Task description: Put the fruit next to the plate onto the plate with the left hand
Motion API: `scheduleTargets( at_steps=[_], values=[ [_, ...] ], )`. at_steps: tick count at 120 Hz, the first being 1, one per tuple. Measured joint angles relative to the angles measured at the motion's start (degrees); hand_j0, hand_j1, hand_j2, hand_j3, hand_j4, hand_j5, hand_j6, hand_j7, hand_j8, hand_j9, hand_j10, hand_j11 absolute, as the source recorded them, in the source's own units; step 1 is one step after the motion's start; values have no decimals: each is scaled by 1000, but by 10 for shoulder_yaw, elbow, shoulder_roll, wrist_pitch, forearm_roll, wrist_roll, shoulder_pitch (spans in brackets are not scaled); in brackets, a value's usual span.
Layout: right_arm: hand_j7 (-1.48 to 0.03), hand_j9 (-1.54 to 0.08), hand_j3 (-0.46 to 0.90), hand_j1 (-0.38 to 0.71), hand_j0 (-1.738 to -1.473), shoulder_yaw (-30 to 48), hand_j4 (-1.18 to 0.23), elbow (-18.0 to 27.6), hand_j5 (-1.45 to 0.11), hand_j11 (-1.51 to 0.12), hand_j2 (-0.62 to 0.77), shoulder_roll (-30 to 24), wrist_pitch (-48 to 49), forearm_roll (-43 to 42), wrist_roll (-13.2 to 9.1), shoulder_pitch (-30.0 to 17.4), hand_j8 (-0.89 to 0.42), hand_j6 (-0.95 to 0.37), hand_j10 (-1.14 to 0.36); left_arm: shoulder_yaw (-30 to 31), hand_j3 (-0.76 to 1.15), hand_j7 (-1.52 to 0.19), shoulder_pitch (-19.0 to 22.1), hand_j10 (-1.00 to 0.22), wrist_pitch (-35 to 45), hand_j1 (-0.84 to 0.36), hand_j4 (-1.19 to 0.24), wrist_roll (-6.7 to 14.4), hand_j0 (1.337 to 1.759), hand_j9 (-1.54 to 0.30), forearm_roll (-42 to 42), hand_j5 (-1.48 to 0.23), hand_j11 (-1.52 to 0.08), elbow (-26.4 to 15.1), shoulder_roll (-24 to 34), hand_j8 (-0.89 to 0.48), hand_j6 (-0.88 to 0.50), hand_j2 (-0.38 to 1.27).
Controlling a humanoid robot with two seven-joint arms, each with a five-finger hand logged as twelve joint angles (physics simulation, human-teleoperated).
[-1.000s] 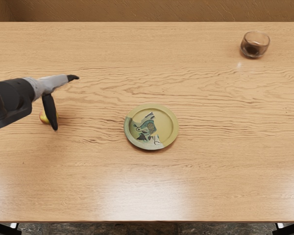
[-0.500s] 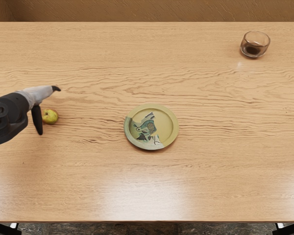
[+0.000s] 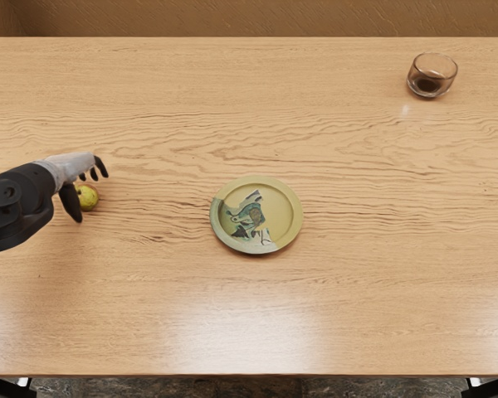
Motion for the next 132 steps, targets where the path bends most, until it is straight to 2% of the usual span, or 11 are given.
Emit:
scheduleTargets(
  at_steps=[16,23,46,51,90,132],
  values=[
    [-20,-20,0,-331,-1658,0,-15,0,-20,-20,-3,0,0,0,0,0,-15,-15,-15,0,0,-565,3,-439,1,-169,-439,0,1658,-565,0,-566,-565,0,0,-438,-440,91],
    [-20,-20,0,-331,-1658,0,-15,0,-20,-20,-3,0,0,0,0,0,-15,-15,-15,-1,0,-586,12,-463,8,-193,-468,0,1658,-594,1,-586,-594,0,0,-417,-460,98],
    [-20,-20,0,-331,-1658,0,-15,0,-20,-20,-3,0,0,0,0,0,-15,-15,-15,0,0,-643,15,-500,33,-239,-502,0,1658,-646,0,-643,-646,0,0,-482,-499,118],
    [-20,-20,0,-331,-1658,0,-15,0,-20,-20,-3,0,0,0,0,0,-15,-15,-15,0,0,-651,22,-503,34,-255,-509,0,1657,-657,1,-647,-657,0,0,-489,-481,62],
    [-20,-20,0,-331,-1658,0,-15,0,-20,-20,-3,0,0,0,0,0,-15,-15,-15,0,0,-690,31,-541,39,-242,-572,0,1656,-696,5,-641,-694,5,-1,-529,-578,111],
    [-20,-20,0,-331,-1658,0,-15,0,-20,-20,-3,0,0,0,0,0,-15,-15,-15,0,0,-854,32,-634,36,-294,-646,0,1652,-863,0,-841,-863,8,-1,-461,-478,207]
  ],
)
